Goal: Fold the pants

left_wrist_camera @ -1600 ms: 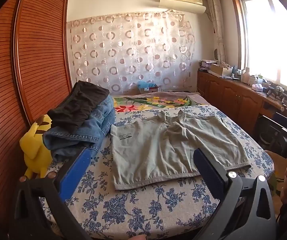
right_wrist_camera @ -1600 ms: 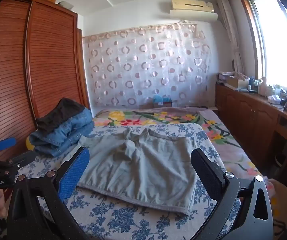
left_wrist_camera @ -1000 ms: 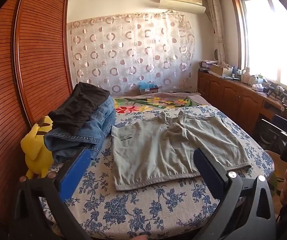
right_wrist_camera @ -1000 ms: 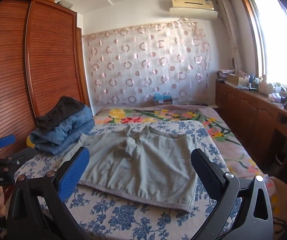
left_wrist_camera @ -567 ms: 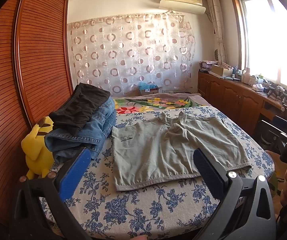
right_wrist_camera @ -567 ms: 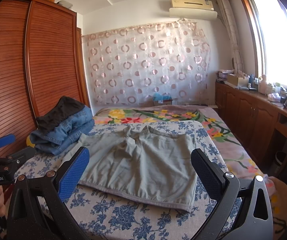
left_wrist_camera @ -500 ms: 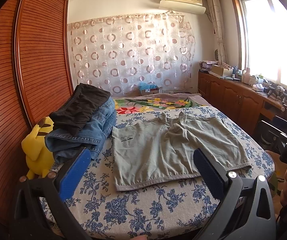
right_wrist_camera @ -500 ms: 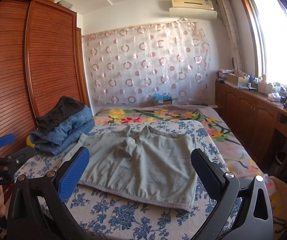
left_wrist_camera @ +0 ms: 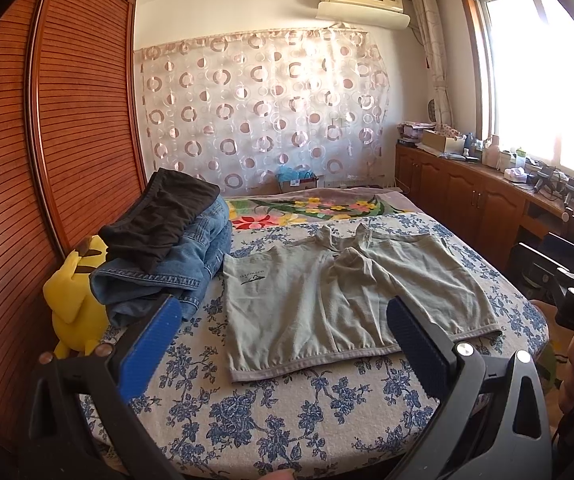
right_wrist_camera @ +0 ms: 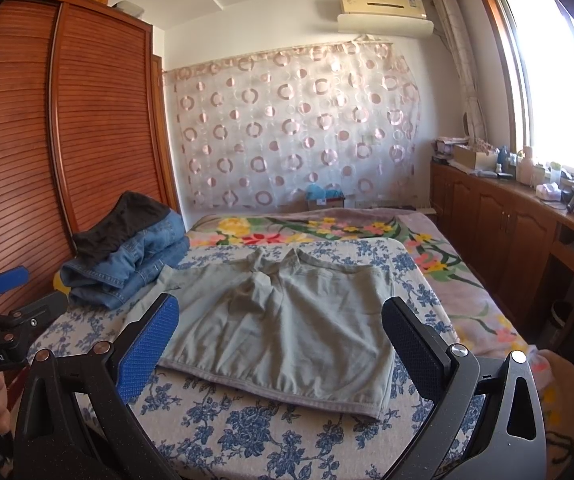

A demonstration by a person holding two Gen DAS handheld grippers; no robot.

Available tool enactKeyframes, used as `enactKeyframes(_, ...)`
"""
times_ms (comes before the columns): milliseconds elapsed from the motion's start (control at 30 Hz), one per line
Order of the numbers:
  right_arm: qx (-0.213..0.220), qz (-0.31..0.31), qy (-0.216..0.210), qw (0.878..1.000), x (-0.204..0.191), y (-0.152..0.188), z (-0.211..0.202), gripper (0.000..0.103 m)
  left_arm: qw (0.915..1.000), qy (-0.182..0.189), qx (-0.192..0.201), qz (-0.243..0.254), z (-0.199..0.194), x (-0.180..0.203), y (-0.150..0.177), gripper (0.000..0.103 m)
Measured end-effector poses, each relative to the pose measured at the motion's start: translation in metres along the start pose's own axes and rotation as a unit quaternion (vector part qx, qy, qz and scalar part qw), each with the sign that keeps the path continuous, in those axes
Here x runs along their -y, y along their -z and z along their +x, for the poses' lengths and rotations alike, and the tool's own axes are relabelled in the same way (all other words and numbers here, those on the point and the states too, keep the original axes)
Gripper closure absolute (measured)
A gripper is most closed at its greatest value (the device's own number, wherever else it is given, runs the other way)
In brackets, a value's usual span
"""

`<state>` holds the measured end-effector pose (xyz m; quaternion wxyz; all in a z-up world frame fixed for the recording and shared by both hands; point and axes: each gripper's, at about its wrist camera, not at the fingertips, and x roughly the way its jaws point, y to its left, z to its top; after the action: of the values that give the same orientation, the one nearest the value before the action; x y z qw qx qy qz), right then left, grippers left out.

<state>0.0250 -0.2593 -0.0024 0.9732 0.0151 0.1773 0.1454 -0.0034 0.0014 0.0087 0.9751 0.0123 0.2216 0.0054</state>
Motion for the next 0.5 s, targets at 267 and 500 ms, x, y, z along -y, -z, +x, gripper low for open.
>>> enactKeyframes(267,-0.001,0.001,0.0,1.0,-0.002,0.0008,0.0006,0.0,1.0,0.0,0.001,0.001,-0.0002,0.0001,0.0005,0.0)
enactKeyframes(500,-0.001,0.001,0.0,1.0,-0.0018,0.0008,0.0005,0.0,1.0,0.0,0.002,0.002,-0.0004,0.0004,0.0004,0.0)
